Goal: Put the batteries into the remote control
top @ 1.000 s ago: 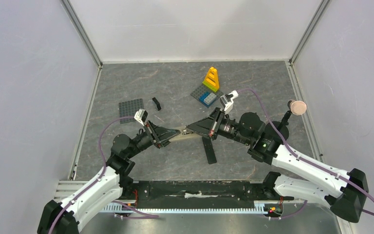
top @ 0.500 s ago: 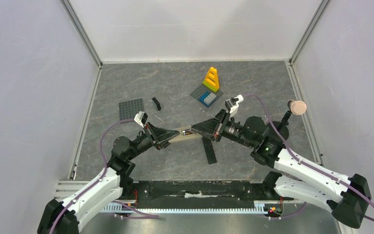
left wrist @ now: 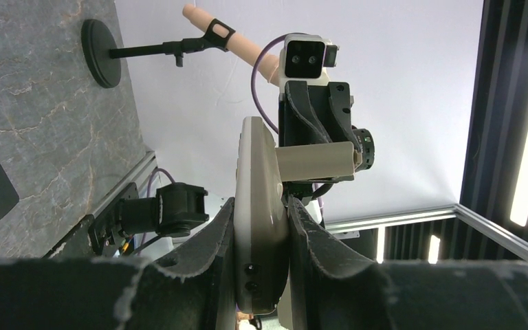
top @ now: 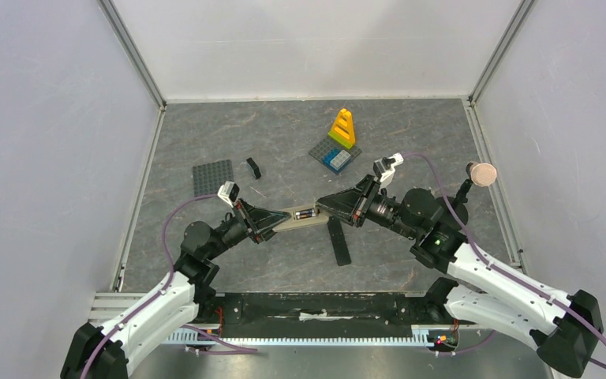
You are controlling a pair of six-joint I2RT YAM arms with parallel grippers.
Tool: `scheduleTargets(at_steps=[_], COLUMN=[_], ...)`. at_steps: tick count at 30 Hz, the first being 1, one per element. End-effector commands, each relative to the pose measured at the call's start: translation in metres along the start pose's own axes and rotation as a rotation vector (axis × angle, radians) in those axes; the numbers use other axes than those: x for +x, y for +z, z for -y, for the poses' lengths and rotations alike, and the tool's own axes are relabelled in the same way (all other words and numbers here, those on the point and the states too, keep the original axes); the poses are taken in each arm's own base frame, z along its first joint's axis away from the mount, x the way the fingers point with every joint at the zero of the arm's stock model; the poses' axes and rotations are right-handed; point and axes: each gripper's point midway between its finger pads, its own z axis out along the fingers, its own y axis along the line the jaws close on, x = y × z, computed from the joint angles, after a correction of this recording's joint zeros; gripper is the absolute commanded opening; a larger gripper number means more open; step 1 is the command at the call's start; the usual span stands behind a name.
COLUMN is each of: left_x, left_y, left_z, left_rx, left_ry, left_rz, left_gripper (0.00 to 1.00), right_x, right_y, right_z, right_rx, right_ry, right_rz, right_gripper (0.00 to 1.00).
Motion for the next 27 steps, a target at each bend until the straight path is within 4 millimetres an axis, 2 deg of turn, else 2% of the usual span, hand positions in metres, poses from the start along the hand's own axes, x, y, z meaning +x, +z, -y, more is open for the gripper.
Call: scheduleTargets(at_steps=[1,10,17,27], left_x=[0.000,-0.001,-0.001,-0.002], left_y=[-0.002,-0.001,0.000,0.001], left_z=[0.021,0.013,0.008,0.009], left_rx=[0.080,0.048,0.028,0.027], left_ry=[0.019,0.029,0.032,0.031], left_rz=[0.007,0.010,0.011,0.012], left_gripper=[0.02,0.02,0.02,0.02], right_x=[-0.002,-0.005,-0.005,-0.001], right_y=[-0.005,-0.010,-0.013,-0.023], right_z=[0.007,0.026,0.029,0.047], right_rx=[0.021,0.092,0.112,0.135], right_ry=[0.002,-0.010,-0.047,-0.118], right_rz=[0.006,0.015,0.007,-0.039], right_gripper=[0.25,0.28,0.28,0.30])
